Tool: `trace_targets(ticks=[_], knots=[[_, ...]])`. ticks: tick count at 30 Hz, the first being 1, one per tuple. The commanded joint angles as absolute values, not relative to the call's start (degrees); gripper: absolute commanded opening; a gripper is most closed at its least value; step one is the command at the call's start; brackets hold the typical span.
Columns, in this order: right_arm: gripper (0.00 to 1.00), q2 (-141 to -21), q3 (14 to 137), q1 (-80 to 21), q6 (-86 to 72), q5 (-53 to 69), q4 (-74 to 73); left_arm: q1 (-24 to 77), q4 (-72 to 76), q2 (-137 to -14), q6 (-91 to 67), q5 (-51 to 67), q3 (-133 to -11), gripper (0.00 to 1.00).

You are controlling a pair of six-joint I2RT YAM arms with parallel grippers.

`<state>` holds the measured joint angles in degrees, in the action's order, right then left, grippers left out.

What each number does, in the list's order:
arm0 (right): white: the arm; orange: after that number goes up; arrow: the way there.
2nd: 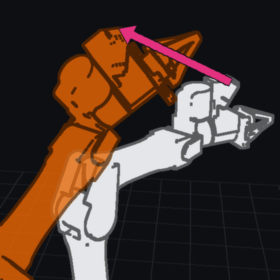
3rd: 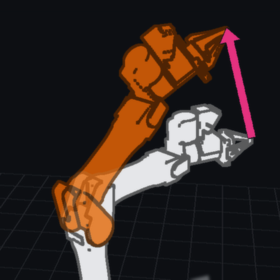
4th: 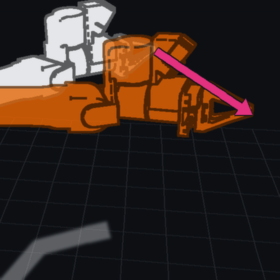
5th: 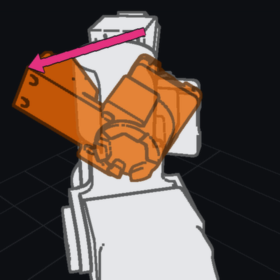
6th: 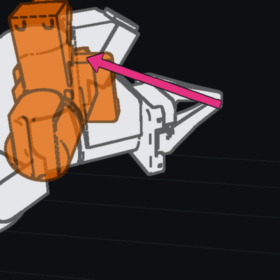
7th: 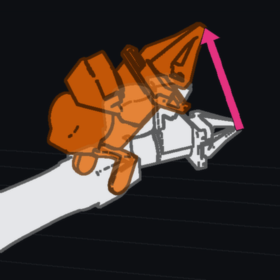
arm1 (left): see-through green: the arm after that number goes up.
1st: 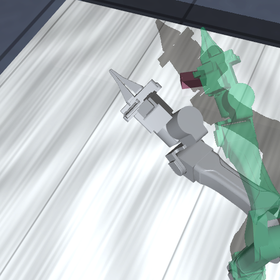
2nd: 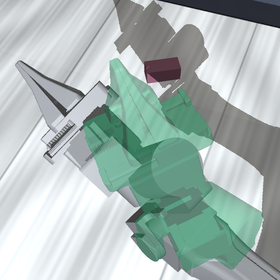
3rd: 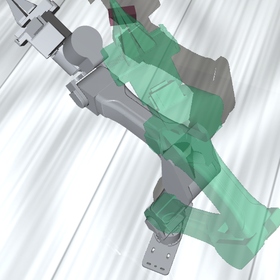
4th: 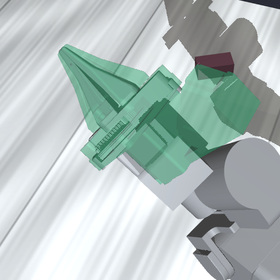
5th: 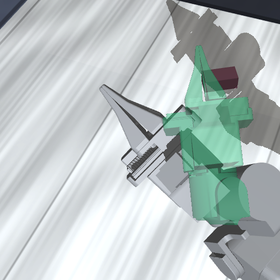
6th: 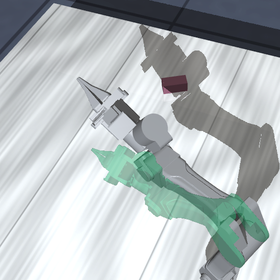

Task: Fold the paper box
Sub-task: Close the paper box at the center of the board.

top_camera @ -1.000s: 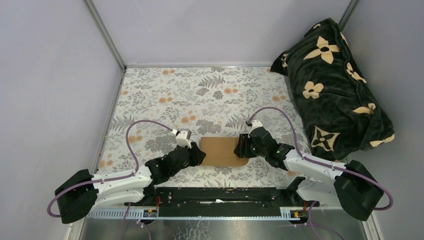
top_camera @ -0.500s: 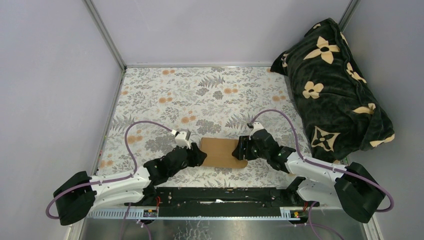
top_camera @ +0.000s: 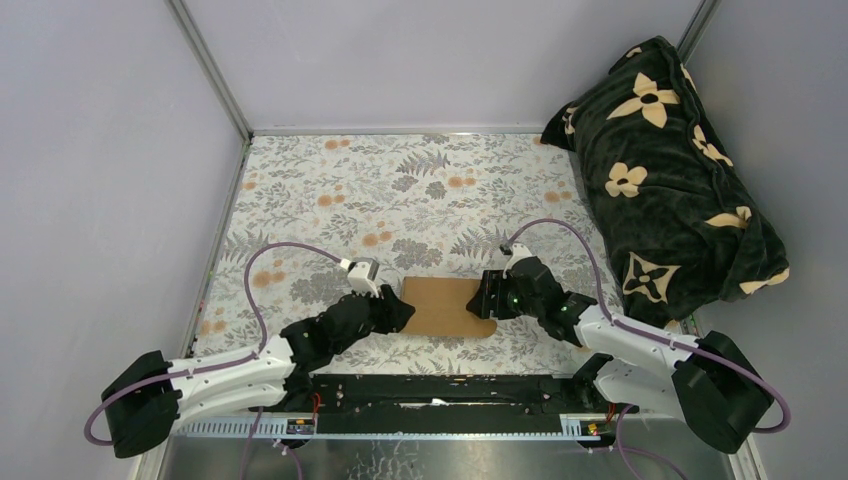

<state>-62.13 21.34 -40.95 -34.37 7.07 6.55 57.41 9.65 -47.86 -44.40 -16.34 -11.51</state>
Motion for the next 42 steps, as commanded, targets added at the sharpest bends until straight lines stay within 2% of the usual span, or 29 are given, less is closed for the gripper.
trace_targets(ticks=[1,14,19,24,25,26,30,35,38,42], knots=[[0.65,-60.18,21.99,-40.17,-34.64,8.86,6.15,57.23,8.82,-46.65,-44.25,-15.23,-13.77,0.54],[0.66,-57.37,20.81,-39.72,-35.54,9.26,5.68,57.22,6.2,-45.41,-44.03,-16.98,-13.08,0.57],[0.71,-56.51,20.17,-39.56,-35.86,9.03,5.59,56.89,2.88,-43.33,-43.27,-18.82,-13.45,0.66],[0.85,-53.7,19.88,-39.6,-35.93,7.7,4.34,56.3,0.32,-40.12,-42.54,-20.02,-13.62,0.79],[0.88,-52.9,19.7,-39.49,-35.93,7.39,4.11,56.07,0.17,-39.62,-42.32,-20.04,-13.58,0.84],[0.93,-52.28,19.58,-39.29,-35.93,7.38,4.12,55.88,0.24,-39.21,-42.05,-19.83,-13.56,0.97],[0.98,-51.14,19.04,-38.67,-36.1,9.2,5.21,54.55,1.26,-39.38,-41.34,-17.97,-13.51,0.98],[0.94,-51.15,17.05,-37.1,-37.75,14.04,10.15,52.04,5.65,-40.16,-40.38,-12.35,-12.17,0.98],[0.85,-51.14,15.63,-35.83,-39.07,16.81,13.5,50.05,8.06,-40.37,-40.19,-8.88,-10.91,0.98],[0.87,-49.36,13.73,-34.33,-40.78,19.25,16.8,46.95,10.83,-38.93,-40.16,-3.88,-9.13,0.98]])
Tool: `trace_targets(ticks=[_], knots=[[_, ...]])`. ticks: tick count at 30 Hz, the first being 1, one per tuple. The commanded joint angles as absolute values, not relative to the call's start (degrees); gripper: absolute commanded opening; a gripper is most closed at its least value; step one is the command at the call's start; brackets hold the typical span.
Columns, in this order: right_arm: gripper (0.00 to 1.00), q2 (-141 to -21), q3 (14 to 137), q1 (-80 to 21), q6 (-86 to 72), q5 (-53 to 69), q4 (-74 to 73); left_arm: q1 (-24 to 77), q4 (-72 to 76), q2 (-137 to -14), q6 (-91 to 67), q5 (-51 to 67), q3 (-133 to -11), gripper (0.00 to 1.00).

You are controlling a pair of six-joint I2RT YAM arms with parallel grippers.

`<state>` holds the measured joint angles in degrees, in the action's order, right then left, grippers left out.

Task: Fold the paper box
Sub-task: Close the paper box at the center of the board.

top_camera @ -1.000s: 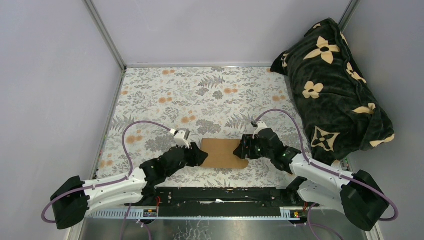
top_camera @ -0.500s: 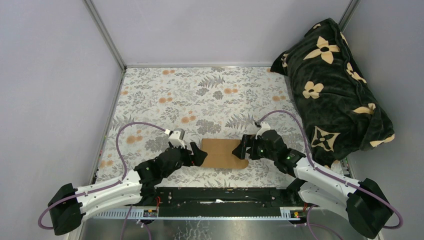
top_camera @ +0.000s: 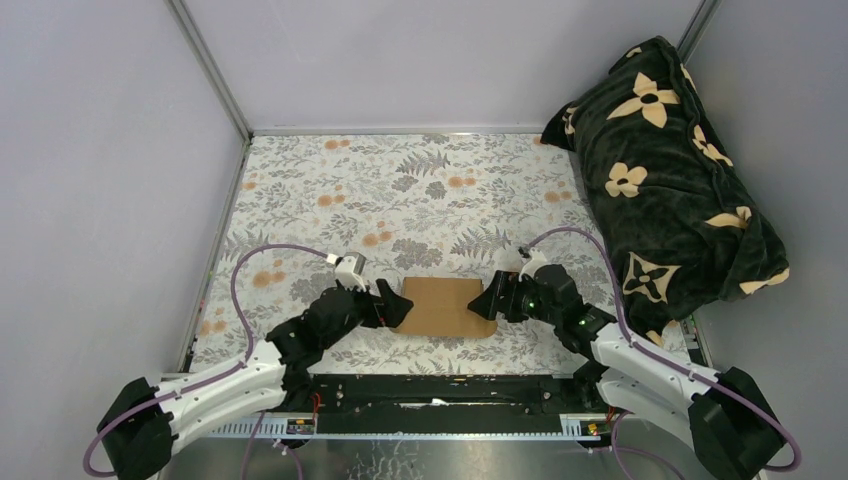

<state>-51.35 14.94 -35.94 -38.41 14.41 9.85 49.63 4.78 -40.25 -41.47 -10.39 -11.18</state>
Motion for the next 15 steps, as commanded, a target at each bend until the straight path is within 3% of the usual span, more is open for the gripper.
trace_targets(ticks=[1,15], knots=[[0.88,-49.38,13.3,-33.72,-41.29,20.19,17.69,46.06,11.54,-38.4,-40.28,-2.58,-8.63,0.98],[0.88,-53.57,11.95,-31.65,-43.06,24.96,23.43,41.11,19.94,-45.34,-40.69,8.02,-6.68,0.98]])
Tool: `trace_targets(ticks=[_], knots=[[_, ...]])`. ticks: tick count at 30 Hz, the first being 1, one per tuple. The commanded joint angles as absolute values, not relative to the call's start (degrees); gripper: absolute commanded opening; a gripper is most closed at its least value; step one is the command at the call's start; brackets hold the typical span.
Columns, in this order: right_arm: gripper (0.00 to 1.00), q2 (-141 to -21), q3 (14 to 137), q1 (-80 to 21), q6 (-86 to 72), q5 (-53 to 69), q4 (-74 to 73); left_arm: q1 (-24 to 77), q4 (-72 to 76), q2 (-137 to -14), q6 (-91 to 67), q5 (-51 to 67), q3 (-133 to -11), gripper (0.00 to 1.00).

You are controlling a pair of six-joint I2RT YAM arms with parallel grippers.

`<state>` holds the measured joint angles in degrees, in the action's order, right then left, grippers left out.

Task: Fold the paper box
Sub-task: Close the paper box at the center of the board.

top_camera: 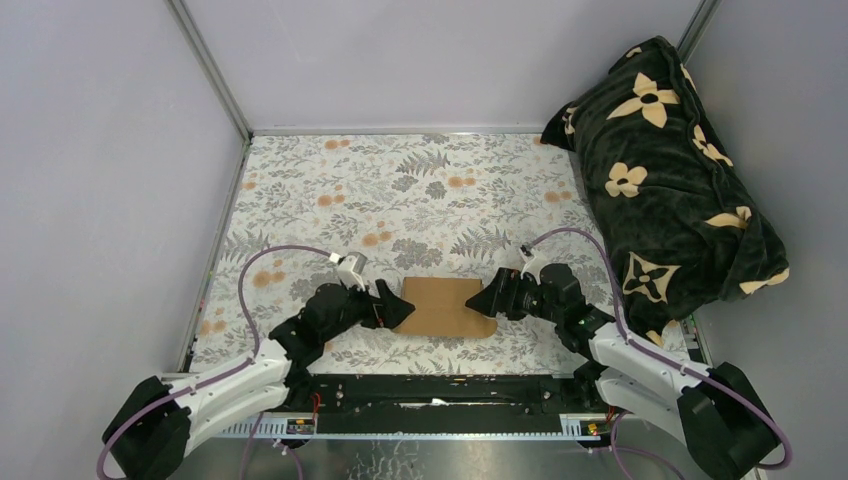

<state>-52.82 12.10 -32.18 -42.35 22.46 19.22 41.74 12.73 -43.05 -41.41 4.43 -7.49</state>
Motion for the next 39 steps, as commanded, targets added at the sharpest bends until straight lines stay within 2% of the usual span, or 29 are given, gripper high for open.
trace_targets(ticks=[1,24,39], knots=[[0.88,-53.87,11.83,-31.64,-43.04,25.1,23.69,41.11,20.76,-46.15,-40.69,8.48,-6.69,0.98],[0.87,-56.16,11.6,-31.53,-43.74,26.08,26.54,41.04,32.11,-55.35,-42.36,12.8,-5.97,0.99],[0.87,-55.07,12.44,-31.49,-44.11,26.29,25.81,41.03,29.2,-50.98,-43.32,13.93,-5.8,0.98]])
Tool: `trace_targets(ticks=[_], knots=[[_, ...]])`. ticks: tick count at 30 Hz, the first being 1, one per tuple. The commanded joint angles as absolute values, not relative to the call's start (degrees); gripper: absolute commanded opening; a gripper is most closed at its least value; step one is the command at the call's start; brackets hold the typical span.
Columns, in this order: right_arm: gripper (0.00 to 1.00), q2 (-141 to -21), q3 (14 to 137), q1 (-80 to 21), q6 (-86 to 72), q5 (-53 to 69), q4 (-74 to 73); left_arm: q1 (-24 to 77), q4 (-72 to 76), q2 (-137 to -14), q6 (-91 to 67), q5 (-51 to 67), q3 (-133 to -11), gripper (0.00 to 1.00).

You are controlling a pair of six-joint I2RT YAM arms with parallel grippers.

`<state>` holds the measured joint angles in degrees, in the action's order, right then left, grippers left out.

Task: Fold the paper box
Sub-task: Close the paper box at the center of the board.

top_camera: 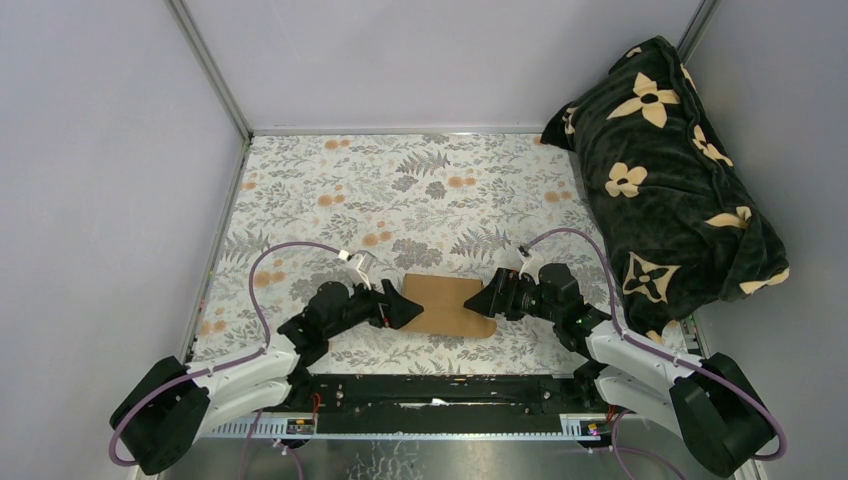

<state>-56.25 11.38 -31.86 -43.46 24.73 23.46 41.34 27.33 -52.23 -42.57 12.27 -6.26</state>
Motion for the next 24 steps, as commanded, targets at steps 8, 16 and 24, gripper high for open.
trace_targets(ticks=[8,16,24], knots=[[0.87,-53.09,13.98,-31.47,-43.8,26.2,22.89,41.04,27.86,-49.97,-43.81,14.08,-6.18,0.98],[0.87,-50.82,16.21,-31.42,-43.48,26.19,19.16,41.04,23.36,-48.1,-44.08,13.55,-8.14,0.98],[0.87,-49.25,18.15,-31.24,-43.35,26.28,16.61,41.0,17.93,-44.29,-44.54,12.68,-9.83,0.98]])
